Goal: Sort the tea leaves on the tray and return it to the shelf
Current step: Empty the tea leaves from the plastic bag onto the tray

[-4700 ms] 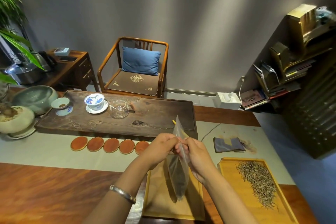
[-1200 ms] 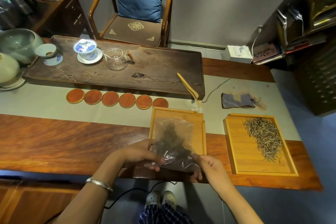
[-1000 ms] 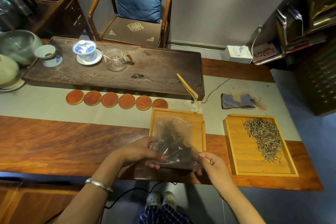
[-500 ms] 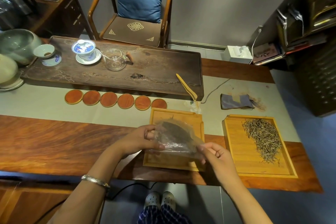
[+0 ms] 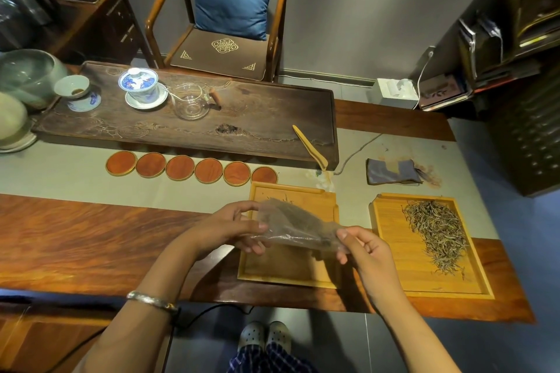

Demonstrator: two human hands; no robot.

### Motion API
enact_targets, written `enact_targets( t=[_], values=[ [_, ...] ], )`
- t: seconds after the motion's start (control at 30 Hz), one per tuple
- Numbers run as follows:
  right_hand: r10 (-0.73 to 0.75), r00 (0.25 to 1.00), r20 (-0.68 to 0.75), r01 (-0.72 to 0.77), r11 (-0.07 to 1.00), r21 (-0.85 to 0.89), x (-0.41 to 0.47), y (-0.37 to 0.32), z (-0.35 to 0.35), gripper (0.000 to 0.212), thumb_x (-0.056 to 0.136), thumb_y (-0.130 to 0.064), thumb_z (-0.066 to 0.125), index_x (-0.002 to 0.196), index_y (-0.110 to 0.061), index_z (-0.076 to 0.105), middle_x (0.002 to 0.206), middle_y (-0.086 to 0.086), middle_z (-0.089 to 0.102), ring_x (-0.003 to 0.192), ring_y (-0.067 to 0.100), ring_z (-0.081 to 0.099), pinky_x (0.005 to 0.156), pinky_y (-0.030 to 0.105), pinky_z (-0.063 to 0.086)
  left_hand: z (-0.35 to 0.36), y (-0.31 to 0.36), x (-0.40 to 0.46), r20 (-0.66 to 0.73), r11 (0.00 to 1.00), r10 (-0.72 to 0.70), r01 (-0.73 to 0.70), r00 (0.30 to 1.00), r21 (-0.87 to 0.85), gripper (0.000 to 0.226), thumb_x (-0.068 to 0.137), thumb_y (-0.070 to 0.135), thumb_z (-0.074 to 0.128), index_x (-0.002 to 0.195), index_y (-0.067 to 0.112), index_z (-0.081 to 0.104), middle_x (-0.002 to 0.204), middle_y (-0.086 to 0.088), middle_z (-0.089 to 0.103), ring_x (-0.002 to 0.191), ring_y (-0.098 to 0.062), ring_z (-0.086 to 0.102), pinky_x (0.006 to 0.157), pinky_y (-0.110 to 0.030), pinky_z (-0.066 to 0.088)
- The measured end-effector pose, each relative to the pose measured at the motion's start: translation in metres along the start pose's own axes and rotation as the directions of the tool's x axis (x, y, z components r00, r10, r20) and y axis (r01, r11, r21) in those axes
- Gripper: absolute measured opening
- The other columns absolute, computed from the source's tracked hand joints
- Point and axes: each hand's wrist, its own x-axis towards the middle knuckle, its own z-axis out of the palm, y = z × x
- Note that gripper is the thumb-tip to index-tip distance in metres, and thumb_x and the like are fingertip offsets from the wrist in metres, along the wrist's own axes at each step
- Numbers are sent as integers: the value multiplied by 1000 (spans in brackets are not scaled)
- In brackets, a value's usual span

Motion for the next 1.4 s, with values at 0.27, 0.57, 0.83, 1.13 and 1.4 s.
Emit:
enact_targets(
  t=[0.27, 0.57, 0.83, 1.13, 1.4],
  values=[
    [4, 999, -46, -6, 999, -37, -2, -4, 1, 40, 75, -43, 64, 78, -3, 66, 53, 5, 57, 53, 14, 53, 61, 19, 47, 3, 8, -4, -66, 999, 53, -52, 996, 6, 66, 83, -5, 69, 139, 15, 42, 77, -9, 75, 62, -20, 71, 66, -30, 60],
    [-52, 992, -117, 44, 997, -69, -2, -13, 2, 36, 81, -40, 61, 60, -10, 62, 48, 4, 55, 47, 11, 50, 62, 16, 48, 8, 17, -8, -118, 985, 170, -169, 978, 22, 76, 77, 5, 75, 142, 23, 41, 78, -10, 74, 61, -20, 69, 66, -32, 59],
    [-121, 982, -147, 112, 991, -68, 1, -32, 5, 37, 87, -32, 58, 59, -8, 58, 47, 4, 54, 46, 11, 48, 62, 15, 46, 13, 32, -11, -107, 960, 277, -279, 955, -4, 64, 74, 11, 74, 134, 20, 54, 74, -8, 71, 64, -21, 69, 67, -30, 59],
    [-132, 985, -112, 129, 991, -31, 0, -46, 6, 33, 82, -36, 61, 65, -7, 61, 50, 2, 56, 47, 10, 51, 53, 17, 45, 14, 39, -19, -117, 950, 310, -310, 943, 20, 41, 80, 22, 73, 119, 15, 64, 73, -6, 73, 71, -24, 72, 72, -30, 59],
    [-23, 999, -37, 22, 999, -30, -3, -32, 0, 14, 90, -9, 58, 77, -8, 63, 54, 3, 60, 49, 12, 55, 56, 22, 50, 18, 24, -15, -239, 974, 224, -211, 945, 79, 20, 87, 8, 68, 106, 14, 67, 80, -11, 73, 81, -19, 72, 80, -33, 60]
  ],
)
